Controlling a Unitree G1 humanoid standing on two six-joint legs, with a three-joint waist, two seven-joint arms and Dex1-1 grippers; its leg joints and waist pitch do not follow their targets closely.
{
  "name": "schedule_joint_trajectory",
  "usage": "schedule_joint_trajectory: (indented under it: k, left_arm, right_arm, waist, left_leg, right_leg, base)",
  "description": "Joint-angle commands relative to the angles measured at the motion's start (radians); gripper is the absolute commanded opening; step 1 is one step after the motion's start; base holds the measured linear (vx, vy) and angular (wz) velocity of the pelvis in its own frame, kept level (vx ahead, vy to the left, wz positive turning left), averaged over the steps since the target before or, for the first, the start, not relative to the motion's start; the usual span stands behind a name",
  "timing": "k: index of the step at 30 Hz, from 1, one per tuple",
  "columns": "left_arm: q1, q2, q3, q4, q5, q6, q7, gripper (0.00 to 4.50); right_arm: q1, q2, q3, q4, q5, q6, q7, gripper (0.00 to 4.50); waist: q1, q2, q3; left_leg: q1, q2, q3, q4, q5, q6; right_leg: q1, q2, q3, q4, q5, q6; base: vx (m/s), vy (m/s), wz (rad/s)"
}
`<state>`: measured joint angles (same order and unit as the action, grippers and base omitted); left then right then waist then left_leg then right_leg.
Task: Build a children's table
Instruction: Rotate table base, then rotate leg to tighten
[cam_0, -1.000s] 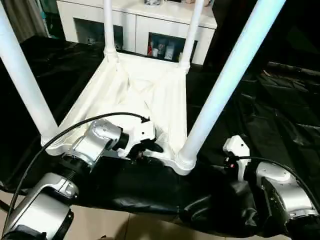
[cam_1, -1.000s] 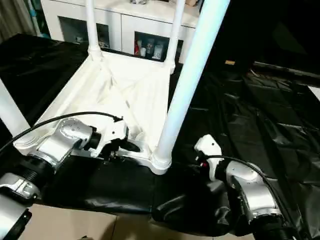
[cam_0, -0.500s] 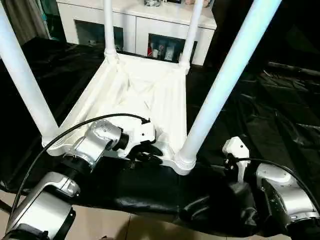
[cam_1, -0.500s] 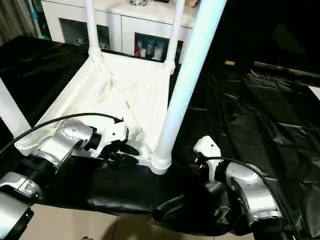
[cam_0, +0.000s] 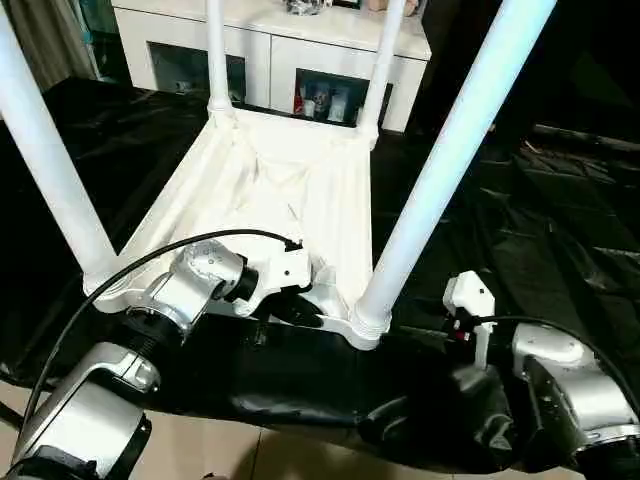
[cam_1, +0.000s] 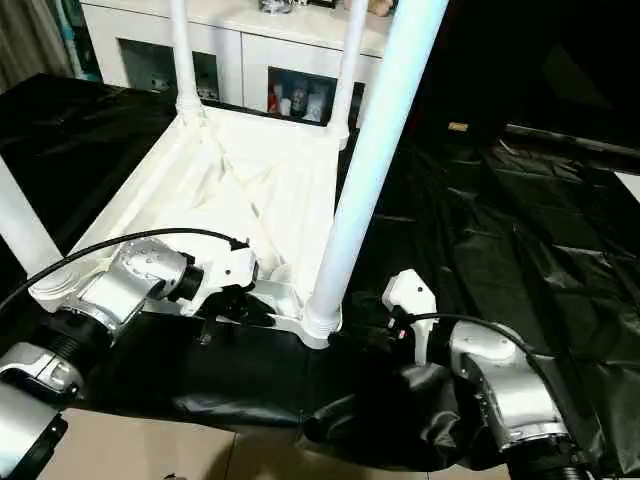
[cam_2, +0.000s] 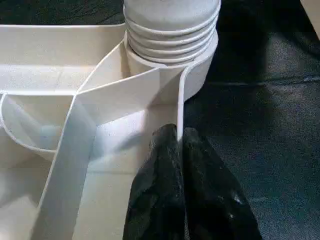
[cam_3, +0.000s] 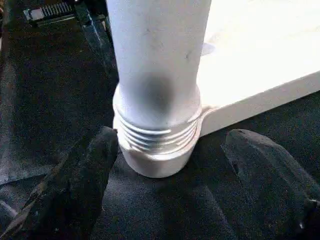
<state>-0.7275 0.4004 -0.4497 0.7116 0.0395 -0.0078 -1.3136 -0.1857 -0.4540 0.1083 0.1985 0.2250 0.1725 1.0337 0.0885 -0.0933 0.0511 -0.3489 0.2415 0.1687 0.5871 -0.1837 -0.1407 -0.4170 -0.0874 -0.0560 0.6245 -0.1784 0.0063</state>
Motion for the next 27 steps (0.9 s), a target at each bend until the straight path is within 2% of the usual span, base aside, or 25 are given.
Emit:
schedule_joint_trajectory:
  k: [1, 4, 5, 6, 9, 12, 16, 18, 23, 27]
  left_arm:
    - [0.034, -0.007, -0.013, 0.028, 0.029, 0.023, 0.014, 0.02]
    - [0.045, -0.019, -0.002, 0.011, 0.013, 0.040, 0.014, 0.02]
    - [0.051, -0.023, 0.000, 0.001, 0.008, 0.048, 0.014, 0.00]
    - [0.061, -0.026, -0.001, -0.013, 0.004, 0.058, 0.013, 0.00]
    - [0.075, -0.029, -0.003, -0.033, 0.003, 0.067, 0.013, 0.00]
    - [0.083, -0.033, -0.003, -0.042, 0.002, 0.073, 0.013, 0.00]
    - [0.087, -0.031, -0.001, -0.047, 0.003, 0.075, 0.011, 0.00]
    - [0.090, -0.026, 0.003, -0.054, 0.008, 0.081, 0.008, 0.00]
    - [0.101, -0.016, 0.007, -0.069, 0.011, 0.094, 0.005, 0.00]
    - [0.108, -0.039, 0.030, -0.078, 0.018, 0.160, 0.088, 0.00]
  right_arm:
    - [-0.007, 0.013, 0.014, -0.001, -0.010, -0.002, -0.017, 3.88]
    - [-0.015, 0.041, 0.030, 0.017, -0.011, 0.008, -0.019, 3.88]
    - [-0.019, 0.053, 0.037, 0.025, -0.011, 0.013, -0.021, 3.69]
    - [-0.024, 0.067, 0.042, 0.032, -0.009, 0.017, -0.025, 3.58]
    - [-0.035, 0.084, 0.049, 0.046, -0.007, 0.018, -0.035, 3.27]
    - [-0.056, 0.101, 0.049, 0.070, -0.008, 0.010, -0.048, 3.05]
    - [-0.068, 0.106, 0.049, 0.079, -0.007, 0.010, -0.052, 2.80]
    - [-0.069, 0.104, 0.047, 0.081, -0.005, 0.010, -0.047, 2.75]
    - [-0.066, 0.110, 0.036, 0.095, -0.005, 0.004, -0.060, 2.72]
    - [-0.086, 0.160, -0.007, 0.174, -0.022, -0.027, -0.183, 2.72]
  waist:
    - [0.006, 0.008, -0.057]
    - [0.005, 0.008, -0.057]
    - [0.005, 0.009, -0.058]
    - [0.005, 0.005, -0.056]
    - [0.005, 0.008, -0.057]
    - [0.004, 0.006, -0.059]
    - [0.003, 0.006, -0.057]
    - [0.002, 0.005, -0.057]
    - [-0.001, 0.007, -0.056]
    - [-0.009, 0.008, -0.055]
  left_leg:
    - [-0.007, -0.012, 0.012, -0.076, -0.271, 0.032]
    - [-0.006, -0.012, 0.013, -0.075, -0.270, 0.031]
    - [-0.007, -0.011, 0.012, -0.076, -0.271, 0.030]
    - [-0.006, -0.011, 0.013, -0.077, -0.272, 0.029]
    - [-0.007, -0.011, 0.012, -0.077, -0.267, 0.029]
    - [-0.008, -0.012, 0.013, -0.076, -0.246, 0.030]
    - [-0.008, -0.013, 0.013, -0.077, -0.258, 0.030]
    - [-0.008, -0.013, 0.013, -0.077, -0.267, 0.029]
    - [-0.009, -0.012, 0.012, -0.079, -0.270, 0.027]
    - [-0.009, -0.013, 0.012, -0.080, -0.283, 0.021]
  right_leg:
    - [0.051, -0.036, 0.030, -0.085, -0.302, -0.164]
    - [0.050, -0.036, 0.030, -0.084, -0.294, -0.171]
    - [0.051, -0.038, 0.030, -0.082, -0.287, -0.178]
    - [0.049, -0.037, 0.030, -0.084, -0.296, -0.175]
    - [0.051, -0.038, 0.031, -0.083, -0.295, -0.172]
    - [0.052, -0.038, 0.031, -0.079, -0.265, -0.178]
    - [0.052, -0.038, 0.031, -0.082, -0.287, -0.170]
    - [0.052, -0.039, 0.031, -0.085, -0.320, -0.157]
    - [0.051, -0.038, 0.031, -0.085, -0.314, -0.160]
    - [0.048, -0.038, 0.031, -0.086, -0.328, -0.162]
  base:
    - [0.000, 0.000, 0.00]
    - [0.000, 0.000, 0.00]
    - [0.000, 0.000, 0.00]
    - [0.000, 0.000, 0.00]
    - [0.000, 0.000, 0.00]
    - [0.000, 0.000, 0.00]
    - [0.000, 0.000, 0.00]
    - [0.000, 0.000, 0.00]
    - [0.000, 0.000, 0.00]
    - [0.000, 0.000, 0.00]
